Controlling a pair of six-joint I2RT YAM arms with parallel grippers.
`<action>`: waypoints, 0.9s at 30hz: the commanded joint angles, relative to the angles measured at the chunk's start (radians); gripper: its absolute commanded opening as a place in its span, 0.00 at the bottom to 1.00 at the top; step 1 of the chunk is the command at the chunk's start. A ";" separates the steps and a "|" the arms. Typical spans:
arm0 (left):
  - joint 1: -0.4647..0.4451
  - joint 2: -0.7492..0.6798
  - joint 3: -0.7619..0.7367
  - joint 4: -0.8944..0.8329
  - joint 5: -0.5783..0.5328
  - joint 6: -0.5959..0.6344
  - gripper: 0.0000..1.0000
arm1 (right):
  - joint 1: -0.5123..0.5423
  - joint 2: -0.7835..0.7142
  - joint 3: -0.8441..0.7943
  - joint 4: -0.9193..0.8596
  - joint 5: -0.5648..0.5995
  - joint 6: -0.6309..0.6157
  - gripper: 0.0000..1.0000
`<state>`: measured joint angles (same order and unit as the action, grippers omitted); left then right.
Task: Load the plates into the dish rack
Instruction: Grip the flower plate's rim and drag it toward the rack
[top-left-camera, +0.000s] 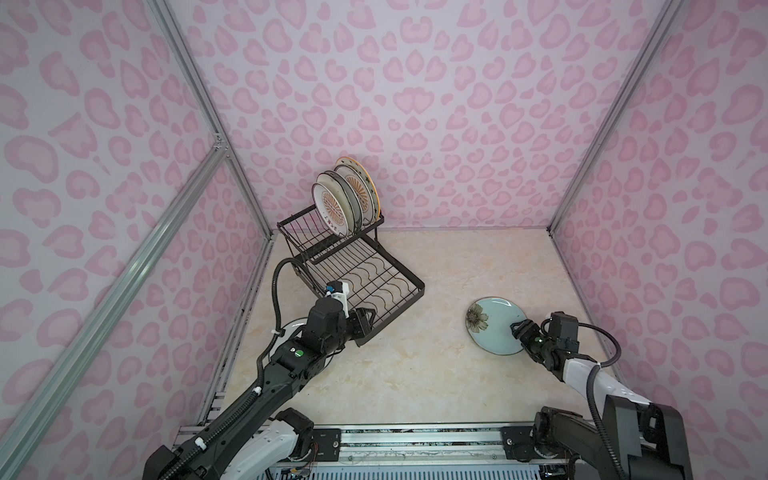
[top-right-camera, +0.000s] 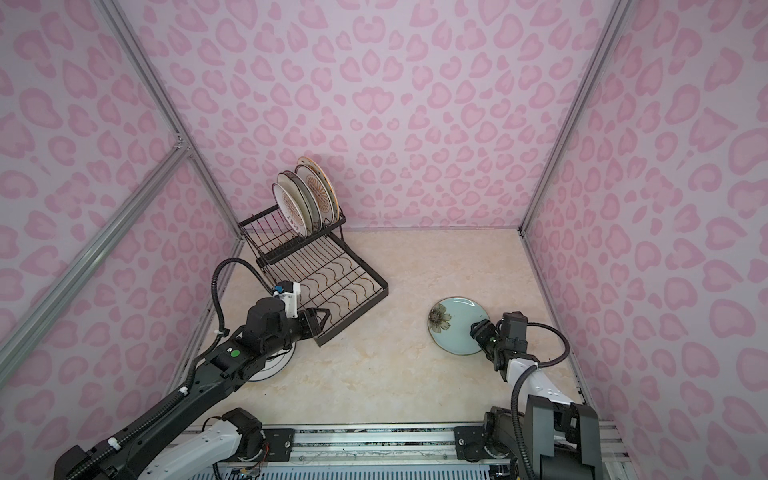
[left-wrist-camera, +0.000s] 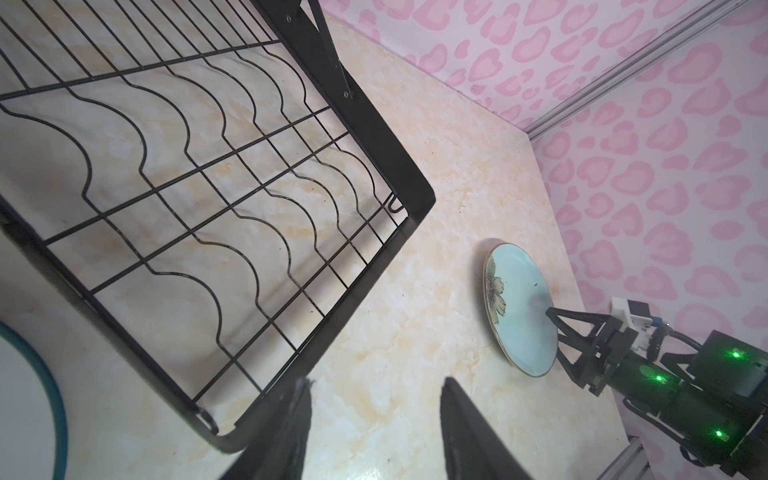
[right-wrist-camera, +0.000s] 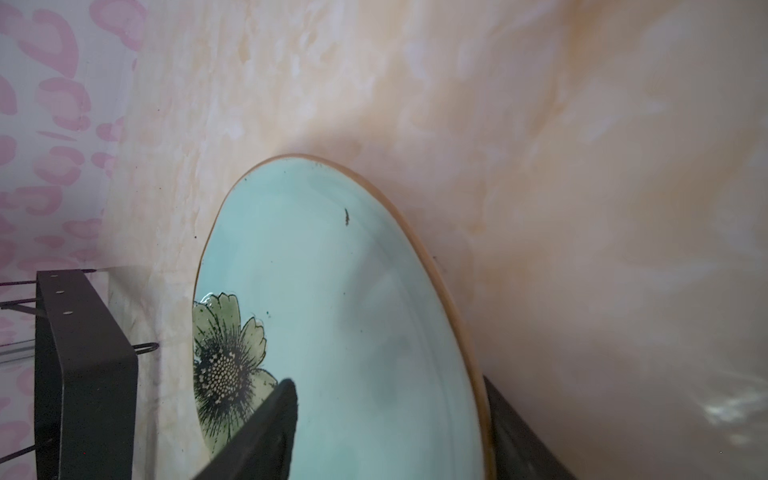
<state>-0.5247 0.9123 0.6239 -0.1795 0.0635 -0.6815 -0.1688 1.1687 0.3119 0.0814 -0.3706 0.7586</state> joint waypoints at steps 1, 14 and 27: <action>0.000 0.002 0.009 0.008 0.002 -0.003 0.53 | 0.057 0.052 0.004 -0.009 -0.002 0.060 0.66; 0.000 -0.017 0.013 -0.028 -0.022 0.003 0.52 | 0.190 0.352 0.102 0.200 -0.097 0.083 0.52; 0.001 0.021 0.035 -0.027 -0.016 -0.001 0.52 | 0.183 0.464 0.121 0.278 -0.171 0.071 0.40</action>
<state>-0.5247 0.9283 0.6453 -0.2115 0.0517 -0.6811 0.0166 1.6043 0.4431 0.5022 -0.5350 0.8272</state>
